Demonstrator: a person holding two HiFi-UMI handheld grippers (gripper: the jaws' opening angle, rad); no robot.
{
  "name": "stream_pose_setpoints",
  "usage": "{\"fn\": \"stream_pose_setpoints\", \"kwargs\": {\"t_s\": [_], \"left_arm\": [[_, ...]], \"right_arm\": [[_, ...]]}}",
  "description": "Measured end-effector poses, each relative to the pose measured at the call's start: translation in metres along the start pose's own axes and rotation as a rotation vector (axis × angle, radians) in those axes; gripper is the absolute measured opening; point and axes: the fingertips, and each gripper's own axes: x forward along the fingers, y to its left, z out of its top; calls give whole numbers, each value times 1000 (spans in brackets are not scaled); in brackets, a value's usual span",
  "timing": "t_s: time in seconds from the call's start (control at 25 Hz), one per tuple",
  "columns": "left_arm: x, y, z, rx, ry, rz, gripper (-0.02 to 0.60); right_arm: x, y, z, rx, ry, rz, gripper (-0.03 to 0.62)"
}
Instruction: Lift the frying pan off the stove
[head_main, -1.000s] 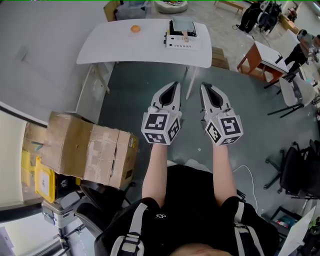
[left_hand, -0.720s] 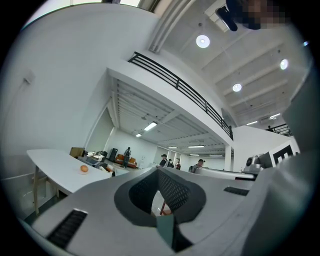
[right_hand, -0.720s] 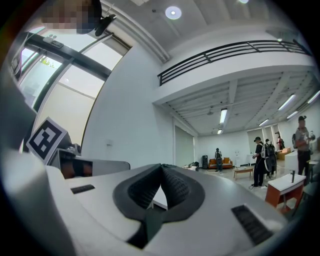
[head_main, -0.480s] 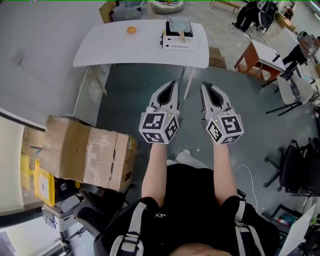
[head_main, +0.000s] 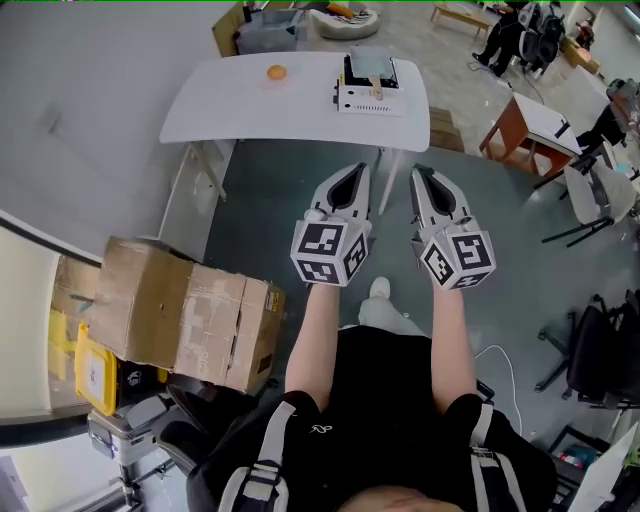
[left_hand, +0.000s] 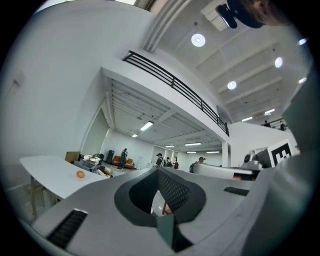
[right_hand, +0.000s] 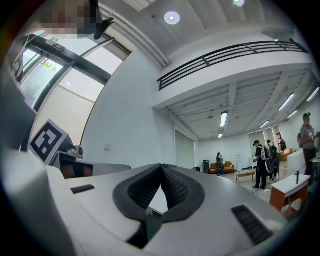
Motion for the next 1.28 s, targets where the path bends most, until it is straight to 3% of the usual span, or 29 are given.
{"fn": "stream_pose_setpoints", "kwargs": {"t_s": [0.12, 0.48, 0.88, 1.28], "left_arm": [[6, 0, 1, 79, 16, -1, -8], [25, 20, -3, 97, 19, 21, -9], [88, 34, 2, 105, -38, 1, -8], [191, 44, -26, 118, 39, -36, -8]], "right_arm": [[5, -6, 2, -2, -20, -8, -1], [21, -23, -4, -3, -61, -14, 0], [25, -112, -15, 23, -122, -137, 0], [84, -199, -33, 83, -124, -124, -1]]}}
